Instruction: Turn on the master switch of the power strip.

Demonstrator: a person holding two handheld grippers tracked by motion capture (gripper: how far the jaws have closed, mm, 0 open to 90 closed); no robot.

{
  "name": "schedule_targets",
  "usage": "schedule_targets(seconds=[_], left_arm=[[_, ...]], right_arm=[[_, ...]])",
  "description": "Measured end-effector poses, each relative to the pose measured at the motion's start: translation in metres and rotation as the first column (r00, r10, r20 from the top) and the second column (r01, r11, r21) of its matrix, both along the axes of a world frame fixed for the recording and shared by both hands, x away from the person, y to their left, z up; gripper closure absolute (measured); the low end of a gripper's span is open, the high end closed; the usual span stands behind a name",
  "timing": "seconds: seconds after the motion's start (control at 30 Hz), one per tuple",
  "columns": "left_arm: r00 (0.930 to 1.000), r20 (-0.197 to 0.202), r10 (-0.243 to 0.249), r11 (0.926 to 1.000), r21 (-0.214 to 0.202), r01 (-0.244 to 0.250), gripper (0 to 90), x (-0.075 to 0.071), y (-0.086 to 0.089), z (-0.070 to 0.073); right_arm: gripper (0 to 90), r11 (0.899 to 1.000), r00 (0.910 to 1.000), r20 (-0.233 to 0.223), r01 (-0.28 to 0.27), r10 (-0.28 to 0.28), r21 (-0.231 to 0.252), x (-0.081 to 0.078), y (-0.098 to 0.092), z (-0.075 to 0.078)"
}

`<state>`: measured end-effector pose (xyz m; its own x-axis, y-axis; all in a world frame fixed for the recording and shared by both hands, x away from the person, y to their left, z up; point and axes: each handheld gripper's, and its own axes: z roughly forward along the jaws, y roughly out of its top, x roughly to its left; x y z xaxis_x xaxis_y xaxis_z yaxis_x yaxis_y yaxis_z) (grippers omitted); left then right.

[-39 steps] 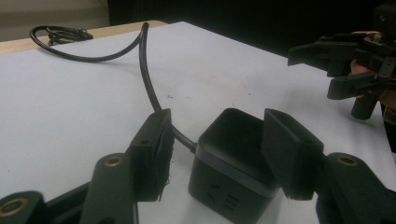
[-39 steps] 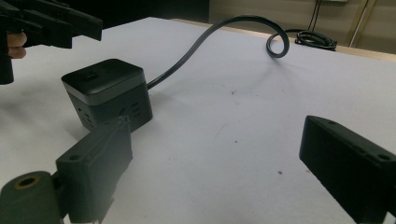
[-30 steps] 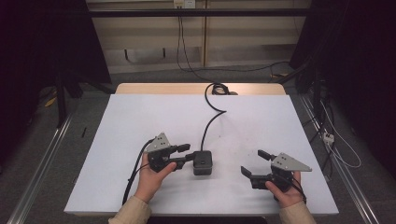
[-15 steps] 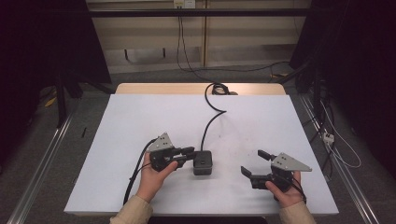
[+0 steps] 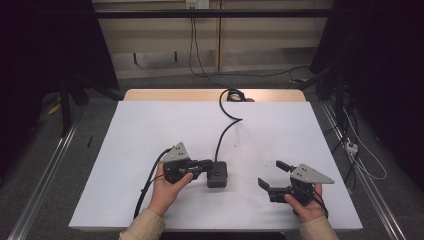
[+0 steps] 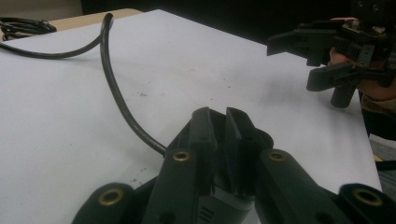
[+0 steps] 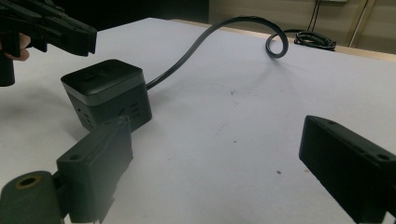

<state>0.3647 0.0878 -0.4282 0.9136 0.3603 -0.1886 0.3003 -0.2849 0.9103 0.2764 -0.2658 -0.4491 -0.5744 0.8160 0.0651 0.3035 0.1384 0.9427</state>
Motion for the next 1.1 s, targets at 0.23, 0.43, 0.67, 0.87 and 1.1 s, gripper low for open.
schedule_targets(seconds=[0.23,0.43,0.67,0.87,1.1], left_arm=[[0.9999,0.003,-0.014,0.9998,0.014,0.014,89.3,-0.001,-0.005,0.002],[0.9997,0.003,-0.026,0.9995,0.019,0.026,90.0,-0.003,-0.009,0.005],[0.9998,-0.005,-0.019,0.9996,0.021,0.02,90.0,-0.003,-0.011,0.003],[0.9997,-0.006,-0.026,0.9994,0.022,0.026,90.0,-0.003,-0.013,0.002],[0.9995,-0.014,-0.028,0.9993,0.025,0.029,90.0,-0.004,-0.014,0.001]], right_arm=[[9.4,1.0,1.0,0.0,0.0,0.0,-0.001,0.0,0.0,0.0],[9.5,1.0,1.0,0.0,0.001,-0.001,-0.002,0.0,0.0,0.0],[9.5,1.0,1.0,0.002,0.0,0.0,0.0,0.0,0.0,0.001],[9.5,1.0,1.0,0.002,0.0,0.0,-0.001,0.0,0.0,0.001],[9.5,1.0,1.0,0.002,0.0,0.0,0.0,-0.001,0.0,0.001]])
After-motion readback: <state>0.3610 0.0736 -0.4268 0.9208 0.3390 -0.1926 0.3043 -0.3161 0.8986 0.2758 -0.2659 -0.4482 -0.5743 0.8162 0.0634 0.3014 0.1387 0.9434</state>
